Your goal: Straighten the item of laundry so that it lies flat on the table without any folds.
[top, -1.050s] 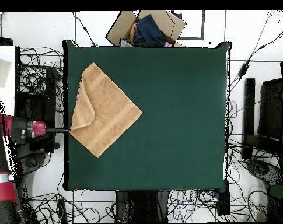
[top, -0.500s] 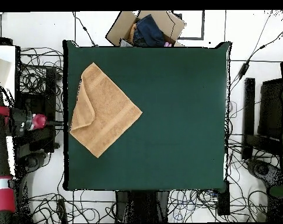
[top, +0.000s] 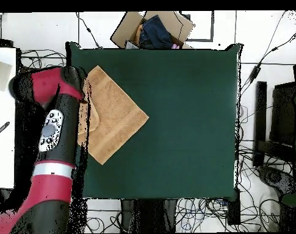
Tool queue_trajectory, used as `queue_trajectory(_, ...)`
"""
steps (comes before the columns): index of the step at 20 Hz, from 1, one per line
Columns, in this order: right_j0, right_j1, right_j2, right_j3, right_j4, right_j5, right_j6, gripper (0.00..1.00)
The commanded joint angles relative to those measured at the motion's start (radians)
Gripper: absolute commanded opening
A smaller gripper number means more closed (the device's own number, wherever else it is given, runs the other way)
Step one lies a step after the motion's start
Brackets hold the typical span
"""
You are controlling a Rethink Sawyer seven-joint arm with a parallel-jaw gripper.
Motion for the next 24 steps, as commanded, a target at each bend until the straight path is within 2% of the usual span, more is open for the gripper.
queue_trajectory(1, -0.146, -0.089, 0.388, 0.375, 0.040, -0.129, -0.371, 1.00)
queue_trajectory(6, -0.218, -0.110, 0.486, 0.431, 0.000, -0.197, -0.398, 1.00)
queue_trajectory(20, -0.305, -0.134, 0.595, 0.474, -0.056, -0.206, -0.397, 1.00)
queue_trajectory(24, -0.356, -0.142, 0.655, 0.520, -0.052, -0.247, -0.420, 1.00)
